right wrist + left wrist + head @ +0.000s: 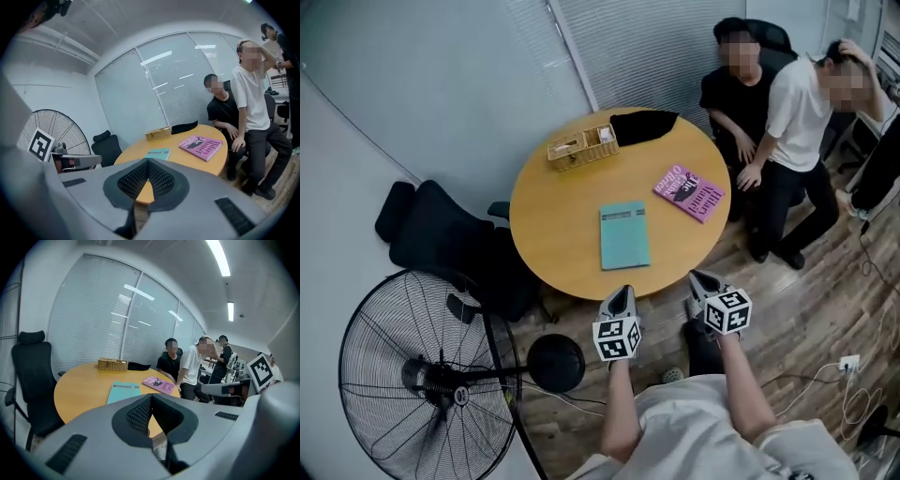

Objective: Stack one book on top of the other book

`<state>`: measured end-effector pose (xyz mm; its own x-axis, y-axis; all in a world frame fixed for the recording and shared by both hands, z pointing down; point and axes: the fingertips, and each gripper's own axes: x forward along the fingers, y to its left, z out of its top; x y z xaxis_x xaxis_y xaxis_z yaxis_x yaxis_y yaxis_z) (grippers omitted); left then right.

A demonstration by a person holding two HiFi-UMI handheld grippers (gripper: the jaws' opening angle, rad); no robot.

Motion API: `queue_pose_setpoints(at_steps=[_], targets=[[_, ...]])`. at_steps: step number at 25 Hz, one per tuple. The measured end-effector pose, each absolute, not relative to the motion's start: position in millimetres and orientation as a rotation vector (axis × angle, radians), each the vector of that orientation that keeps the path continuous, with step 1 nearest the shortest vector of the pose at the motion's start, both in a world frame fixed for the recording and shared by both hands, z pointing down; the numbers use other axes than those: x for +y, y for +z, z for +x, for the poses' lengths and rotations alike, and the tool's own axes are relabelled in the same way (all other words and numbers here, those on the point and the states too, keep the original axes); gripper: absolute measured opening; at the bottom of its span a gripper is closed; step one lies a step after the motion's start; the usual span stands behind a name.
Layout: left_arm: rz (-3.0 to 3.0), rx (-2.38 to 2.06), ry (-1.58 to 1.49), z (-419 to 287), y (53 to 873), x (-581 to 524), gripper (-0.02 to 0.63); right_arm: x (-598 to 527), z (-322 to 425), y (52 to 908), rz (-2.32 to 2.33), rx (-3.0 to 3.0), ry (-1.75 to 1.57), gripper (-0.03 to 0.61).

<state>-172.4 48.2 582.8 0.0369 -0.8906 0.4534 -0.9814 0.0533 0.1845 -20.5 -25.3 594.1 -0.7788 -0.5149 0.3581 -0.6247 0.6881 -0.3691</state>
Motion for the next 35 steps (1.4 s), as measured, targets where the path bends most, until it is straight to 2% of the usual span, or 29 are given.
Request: queue_pose_setpoints(at_steps=[23,35], targets=[[1.854,-1.86,0.334,-153,593,-151,0.029,-215,-9,593,0.92,-2.637,0.627,0.021],[1.821,-1.702,0.278,-135,628,-216,0.212,-274,-14,609,0.756,-2.64,0.639,0.169]])
